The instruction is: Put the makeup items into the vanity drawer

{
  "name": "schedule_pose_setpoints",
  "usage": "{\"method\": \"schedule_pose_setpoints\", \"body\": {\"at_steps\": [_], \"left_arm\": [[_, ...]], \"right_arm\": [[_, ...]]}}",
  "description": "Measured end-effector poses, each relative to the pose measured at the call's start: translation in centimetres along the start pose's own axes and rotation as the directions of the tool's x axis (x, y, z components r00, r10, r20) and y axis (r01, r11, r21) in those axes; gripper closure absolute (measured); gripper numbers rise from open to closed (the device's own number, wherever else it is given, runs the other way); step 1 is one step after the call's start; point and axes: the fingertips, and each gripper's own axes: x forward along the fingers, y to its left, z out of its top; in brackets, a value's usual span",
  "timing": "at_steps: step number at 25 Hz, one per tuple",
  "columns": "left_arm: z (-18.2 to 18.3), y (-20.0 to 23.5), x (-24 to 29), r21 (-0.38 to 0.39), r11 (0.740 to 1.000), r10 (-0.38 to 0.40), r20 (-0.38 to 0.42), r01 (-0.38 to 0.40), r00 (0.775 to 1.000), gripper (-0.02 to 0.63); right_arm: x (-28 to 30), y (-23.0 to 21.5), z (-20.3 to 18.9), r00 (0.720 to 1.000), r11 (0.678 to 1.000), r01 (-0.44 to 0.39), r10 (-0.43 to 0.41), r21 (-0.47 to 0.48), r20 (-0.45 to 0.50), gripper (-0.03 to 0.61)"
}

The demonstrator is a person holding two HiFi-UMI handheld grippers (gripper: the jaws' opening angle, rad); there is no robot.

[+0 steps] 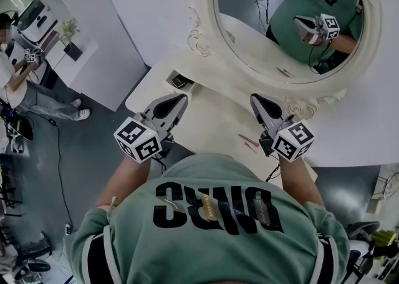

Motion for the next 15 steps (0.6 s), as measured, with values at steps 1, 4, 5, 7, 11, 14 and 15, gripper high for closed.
{"method": "schedule_pose_setpoints", "body": {"at_steps": [1, 4, 5, 7, 11, 14, 15], "left_arm": [[0.03, -0.04, -0.01, -0.002, 1.000, -0.001, 0.000, 0.001, 1.000, 0.611], [0.19, -0.15, 0.02, -0.004, 1.000, -0.004, 0.005, 0.004, 1.000, 0.611], [0.23, -0.17, 0.02, -0.004, 1.000, -0.004, 0.007, 0.004, 1.000, 0.611], [0.26, -0.15, -0.03, -0.003, 1.000, -0.003, 0.009, 0.003, 1.000, 0.611], [0.19, -0.11, -0.22, -0.003, 1.000, -0.003, 0.008, 0.003, 1.000, 0.611], [0.14, -0.23, -0.21, -0.005, 1.000, -0.004, 0.007, 0.004, 1.000, 0.611], [0.11, -0.26, -0.21, -0.005, 1.000, -0.004, 0.007, 0.004, 1.000, 0.611]], "right_arm": [[-0.01, -0.01, 0.00, 1.000, 1.000, 0.000, 0.000, 0.002, -0.002, 0.572], [0.01, -0.03, -0.07, 1.000, 1.000, -0.002, 0.002, 0.011, -0.004, 0.572], [0.03, 0.02, -0.08, 1.000, 1.000, -0.004, 0.004, 0.011, -0.003, 0.572], [0.09, 0.11, -0.12, 1.000, 1.000, -0.006, 0.006, 0.008, -0.004, 0.572], [0.12, 0.21, -0.22, 1.000, 1.000, -0.006, 0.006, 0.007, -0.005, 0.572], [0.08, 0.25, -0.28, 1.000, 1.000, -0.009, 0.009, 0.009, -0.007, 0.572], [0.09, 0.29, -0.34, 1.000, 1.000, -0.011, 0.011, 0.008, -0.008, 0.572]]}}
